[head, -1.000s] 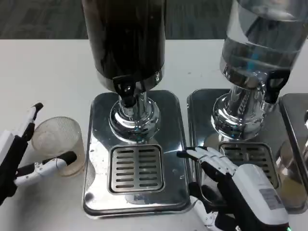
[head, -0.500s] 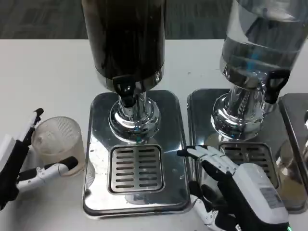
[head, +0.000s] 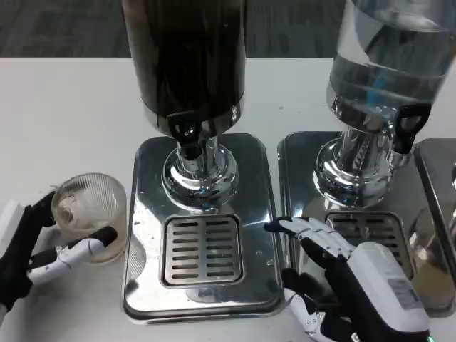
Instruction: Grasp the cup under the faucet to collect the drink, then remove the cup.
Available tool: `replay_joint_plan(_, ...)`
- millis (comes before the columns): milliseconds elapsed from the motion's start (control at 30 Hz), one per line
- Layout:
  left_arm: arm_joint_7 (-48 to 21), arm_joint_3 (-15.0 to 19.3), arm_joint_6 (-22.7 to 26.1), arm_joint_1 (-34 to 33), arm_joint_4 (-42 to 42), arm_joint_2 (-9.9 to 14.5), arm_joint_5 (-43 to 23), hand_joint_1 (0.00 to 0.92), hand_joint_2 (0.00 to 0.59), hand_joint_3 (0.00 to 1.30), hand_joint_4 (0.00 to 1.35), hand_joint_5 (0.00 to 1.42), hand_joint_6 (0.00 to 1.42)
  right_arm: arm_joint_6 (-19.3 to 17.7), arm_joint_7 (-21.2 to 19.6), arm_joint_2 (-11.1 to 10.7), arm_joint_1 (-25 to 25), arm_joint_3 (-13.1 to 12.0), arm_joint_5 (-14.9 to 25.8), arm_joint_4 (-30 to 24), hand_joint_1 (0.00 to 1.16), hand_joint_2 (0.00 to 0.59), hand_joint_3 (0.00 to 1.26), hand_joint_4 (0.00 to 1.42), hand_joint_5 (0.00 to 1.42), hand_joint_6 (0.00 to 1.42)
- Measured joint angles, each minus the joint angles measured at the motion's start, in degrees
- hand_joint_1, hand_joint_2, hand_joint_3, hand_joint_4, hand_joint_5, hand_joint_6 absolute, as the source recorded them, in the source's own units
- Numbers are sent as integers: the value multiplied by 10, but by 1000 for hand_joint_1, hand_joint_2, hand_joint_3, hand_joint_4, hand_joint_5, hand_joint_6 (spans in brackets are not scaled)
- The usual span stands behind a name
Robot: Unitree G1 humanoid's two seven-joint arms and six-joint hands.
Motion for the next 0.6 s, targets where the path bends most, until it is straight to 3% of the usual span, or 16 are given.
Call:
replay_joint_plan(167, 6, 0, -4, -1, 2, -2, 0, 194, 76, 268, 240, 481, 494, 0, 1, -1, 0, -3, 2, 0, 611, 578, 261, 187, 144, 301)
replay_joint_plan(367, 9, 0, -10, -6, 15, -6, -2, 225, 103, 318, 329, 649, 857, 0, 1, -1, 0, -5, 2, 0, 609, 586, 279, 187, 143, 296)
replay_joint_plan(600, 14, 0, -12, -20, 31, -18, -10, 249, 111, 403, 417, 760, 991, 0, 1, -1, 3, -6, 2, -3, 615, 586, 284, 187, 135, 289)
